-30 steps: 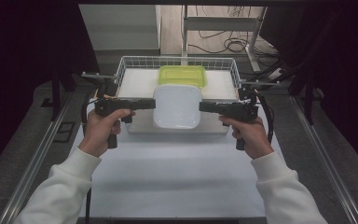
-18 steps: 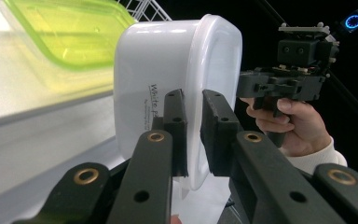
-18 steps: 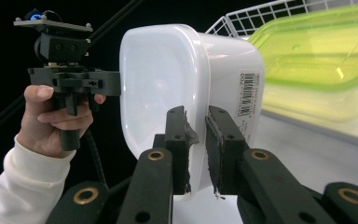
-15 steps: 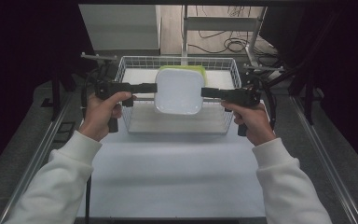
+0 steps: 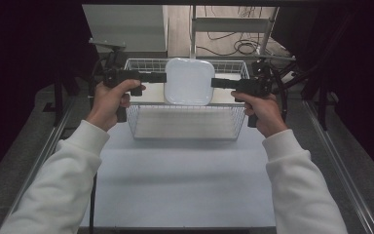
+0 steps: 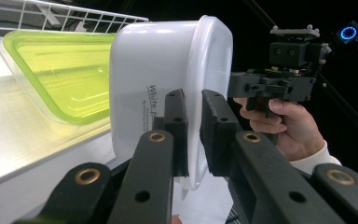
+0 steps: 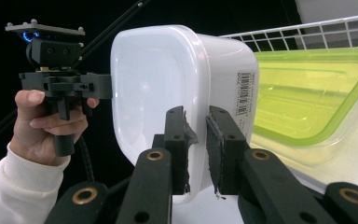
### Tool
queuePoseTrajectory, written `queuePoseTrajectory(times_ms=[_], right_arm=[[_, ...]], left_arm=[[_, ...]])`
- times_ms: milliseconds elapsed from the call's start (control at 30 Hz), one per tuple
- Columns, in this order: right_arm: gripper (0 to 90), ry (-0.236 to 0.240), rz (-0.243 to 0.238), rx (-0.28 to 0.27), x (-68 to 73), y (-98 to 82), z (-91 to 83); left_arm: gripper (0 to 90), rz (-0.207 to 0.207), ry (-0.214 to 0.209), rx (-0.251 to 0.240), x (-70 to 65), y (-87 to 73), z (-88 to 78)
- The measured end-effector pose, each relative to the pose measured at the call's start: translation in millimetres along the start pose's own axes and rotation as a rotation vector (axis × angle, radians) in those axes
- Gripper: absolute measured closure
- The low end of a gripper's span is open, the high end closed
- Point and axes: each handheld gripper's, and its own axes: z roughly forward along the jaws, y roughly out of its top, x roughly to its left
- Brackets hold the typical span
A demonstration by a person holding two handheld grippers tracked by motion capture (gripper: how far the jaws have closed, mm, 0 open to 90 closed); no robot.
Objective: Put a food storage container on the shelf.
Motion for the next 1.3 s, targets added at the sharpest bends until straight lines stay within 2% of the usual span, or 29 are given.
queuePoseTrajectory(times_ms=[600, 1000, 1300], right_arm=[[78.2, -0.025, -0.008, -0.002, -0.7, 25.3, 3.3], [78.2, -0.05, 0.006, 0.009, -11.3, 40.6, 8.5], [78.1, -0.073, 0.04, 0.016, -27.6, 47.5, 14.8]], left_arm=[[81.9, 0.014, -0.007, -0.019, 4.5, 22.0, 2.8], [81.9, 0.002, -0.023, -0.02, 20.4, 32.7, 13.3], [82.0, -0.034, -0.028, -0.013, 36.9, 37.7, 26.6]])
